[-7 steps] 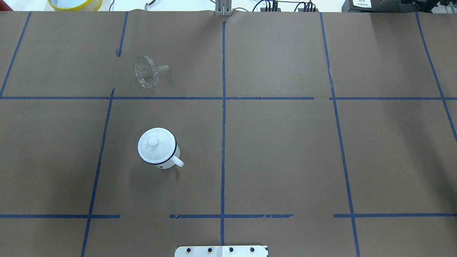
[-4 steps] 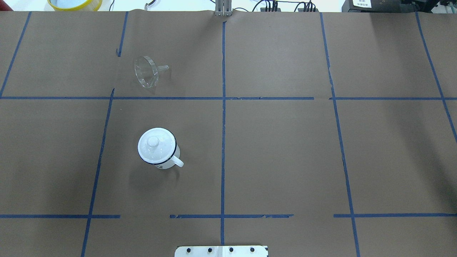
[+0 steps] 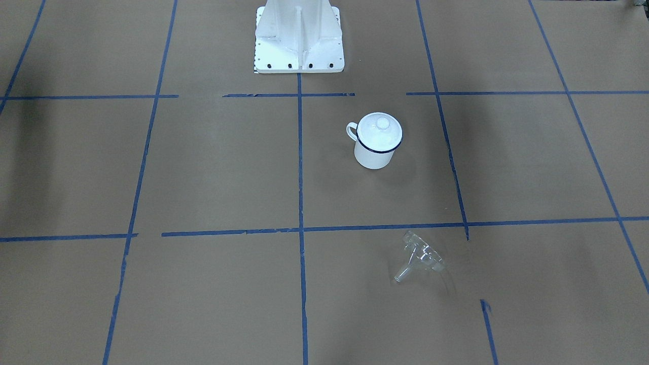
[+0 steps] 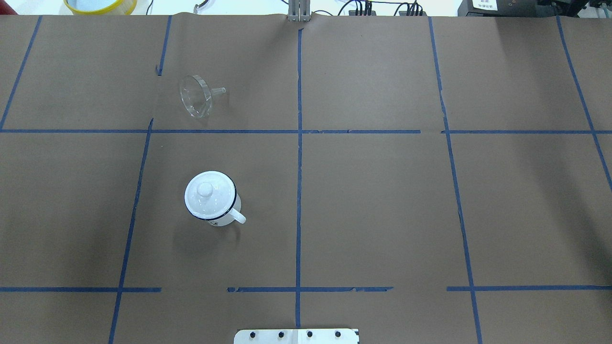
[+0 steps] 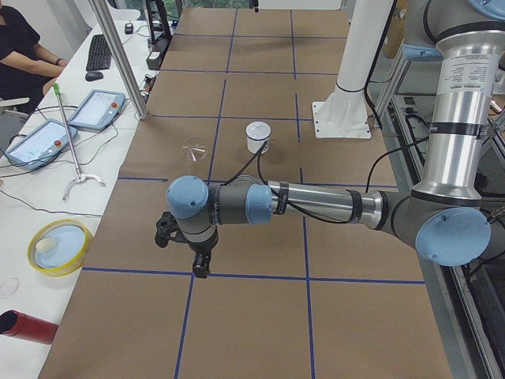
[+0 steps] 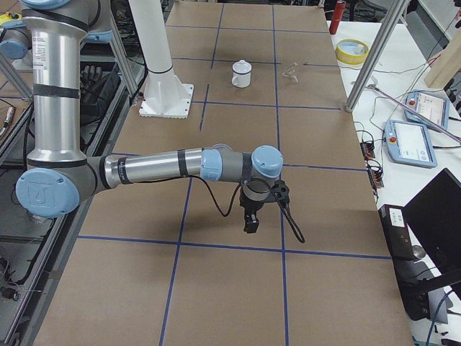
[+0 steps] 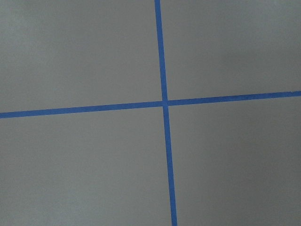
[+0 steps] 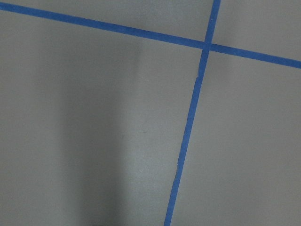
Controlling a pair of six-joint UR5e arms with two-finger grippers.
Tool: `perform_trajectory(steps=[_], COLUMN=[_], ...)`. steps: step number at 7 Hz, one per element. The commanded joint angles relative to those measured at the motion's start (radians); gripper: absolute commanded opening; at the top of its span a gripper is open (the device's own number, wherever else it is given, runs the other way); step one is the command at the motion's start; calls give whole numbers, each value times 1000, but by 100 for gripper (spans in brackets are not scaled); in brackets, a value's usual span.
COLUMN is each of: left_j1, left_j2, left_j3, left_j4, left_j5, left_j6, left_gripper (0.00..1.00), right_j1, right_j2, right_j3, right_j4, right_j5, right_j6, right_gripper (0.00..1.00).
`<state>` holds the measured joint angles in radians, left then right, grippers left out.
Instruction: Remove funnel from cup
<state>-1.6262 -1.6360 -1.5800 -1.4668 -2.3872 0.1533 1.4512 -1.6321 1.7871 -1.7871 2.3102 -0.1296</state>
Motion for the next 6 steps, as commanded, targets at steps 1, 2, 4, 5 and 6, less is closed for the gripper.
perform_trajectory(steps=[1, 2, 4, 5, 6], left_j1=[5, 5, 5, 5, 8], left_j2=[15, 15, 4, 2, -10], left_j3=[54, 61, 58, 51, 52], left_j4=[-150, -182, -173, -152, -74], left_j5=[-3, -1, 3, 3, 3], left_j6=[-1, 2, 3, 3, 2], left_gripper=[100, 100, 100, 100, 100], right_j1=[0, 0, 0, 0, 0], right_j2=[0, 0, 0, 0, 0], right_j3=[0, 0, 0, 0, 0], right_j4=[0, 0, 0, 0, 0], right_j5=[0, 0, 0, 0, 0], right_j6=[1, -1, -1, -1, 1], right_gripper=[100, 100, 100, 100, 100])
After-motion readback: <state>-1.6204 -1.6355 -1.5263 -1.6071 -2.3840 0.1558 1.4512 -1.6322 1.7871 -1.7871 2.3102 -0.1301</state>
